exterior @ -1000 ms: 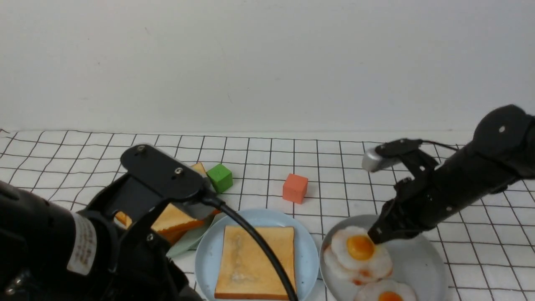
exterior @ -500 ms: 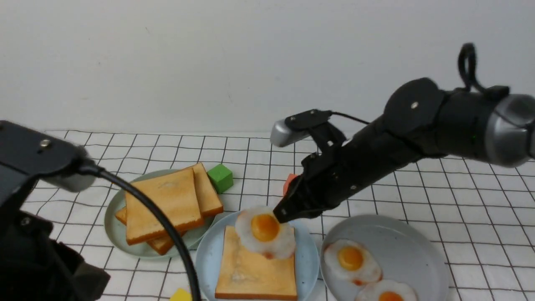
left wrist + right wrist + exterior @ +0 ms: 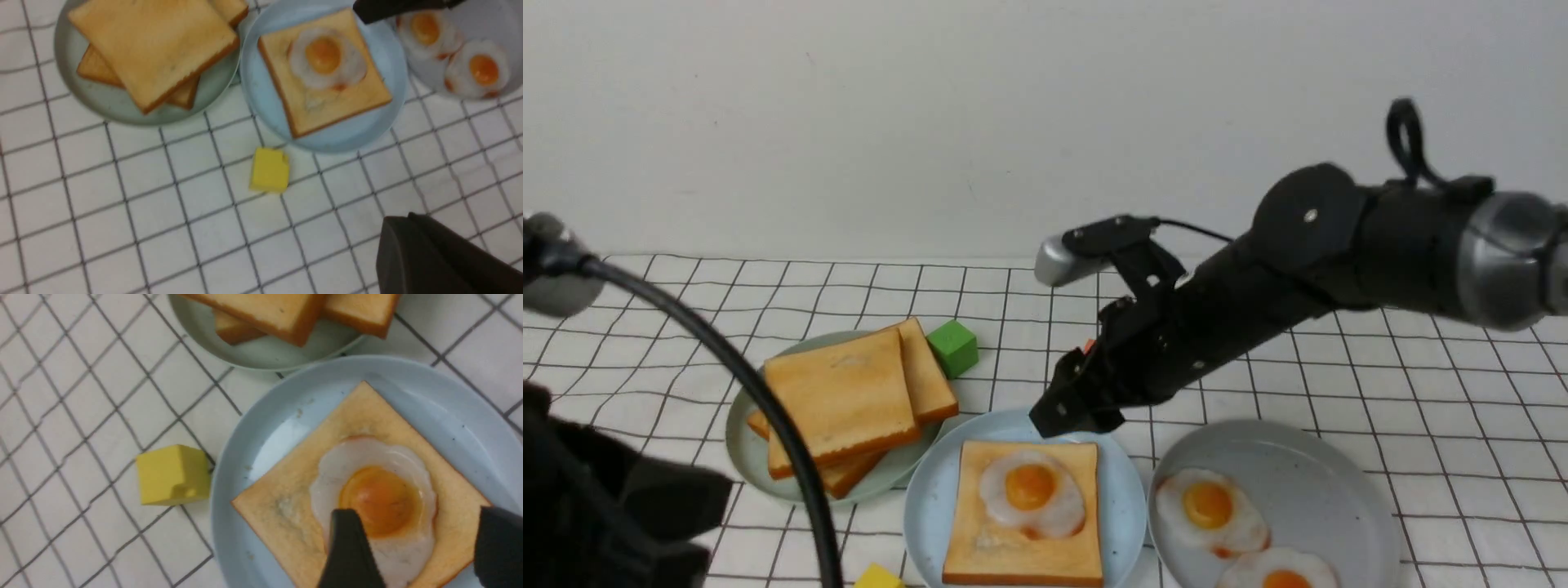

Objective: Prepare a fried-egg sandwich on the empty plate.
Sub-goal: Use the left arm to grab a slice of bread

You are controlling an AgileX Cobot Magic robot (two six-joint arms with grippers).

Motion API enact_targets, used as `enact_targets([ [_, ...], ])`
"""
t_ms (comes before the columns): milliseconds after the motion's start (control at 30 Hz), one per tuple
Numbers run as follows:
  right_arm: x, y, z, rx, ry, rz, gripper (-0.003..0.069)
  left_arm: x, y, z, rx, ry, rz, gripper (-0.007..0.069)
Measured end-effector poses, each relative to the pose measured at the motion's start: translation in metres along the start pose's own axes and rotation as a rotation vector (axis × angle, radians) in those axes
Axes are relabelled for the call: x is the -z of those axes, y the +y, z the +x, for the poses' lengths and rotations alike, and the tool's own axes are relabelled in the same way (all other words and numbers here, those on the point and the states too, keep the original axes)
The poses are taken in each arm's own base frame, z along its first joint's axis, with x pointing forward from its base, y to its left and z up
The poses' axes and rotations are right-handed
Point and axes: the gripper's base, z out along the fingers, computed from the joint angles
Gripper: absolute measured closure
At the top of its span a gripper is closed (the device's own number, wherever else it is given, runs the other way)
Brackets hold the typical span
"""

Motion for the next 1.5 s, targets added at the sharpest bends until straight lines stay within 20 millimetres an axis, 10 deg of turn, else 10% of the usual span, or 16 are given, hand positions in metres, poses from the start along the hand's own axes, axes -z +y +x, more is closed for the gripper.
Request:
enact_targets([
  [233, 0.119, 0.055, -0.019, 0.100, -0.099, 0.052, 0.0147, -0.058, -0.018, -0.024, 0.129, -0.005, 0.018, 0.0620],
  [500, 0.205, 0.081, 0.014, 0.077, -0.078, 0.277, 0.0141, -0.099, 0.052, -0.064, 0.348, 0.073, -0.152, 0.0617],
  [933, 0.210, 0.092, 0.064, 0.022, -0.077, 0.246, 0.0141, -0.152, 0.194, -0.030, 0.793, 0.267, -0.097, 0.0449],
  [1167, 0.211, 0.093, 0.065, 0.021, -0.079, 0.245, 0.0141, -0.198, 0.217, -0.013, 0.739, 0.298, -0.071, 0.0247],
  [1500, 0.211, 0.093, 0.065, 0.021, -0.079, 0.244, 0.0141, -0.247, 0.231, 0.006, 0.753, 0.270, 0.051, 0.0316],
])
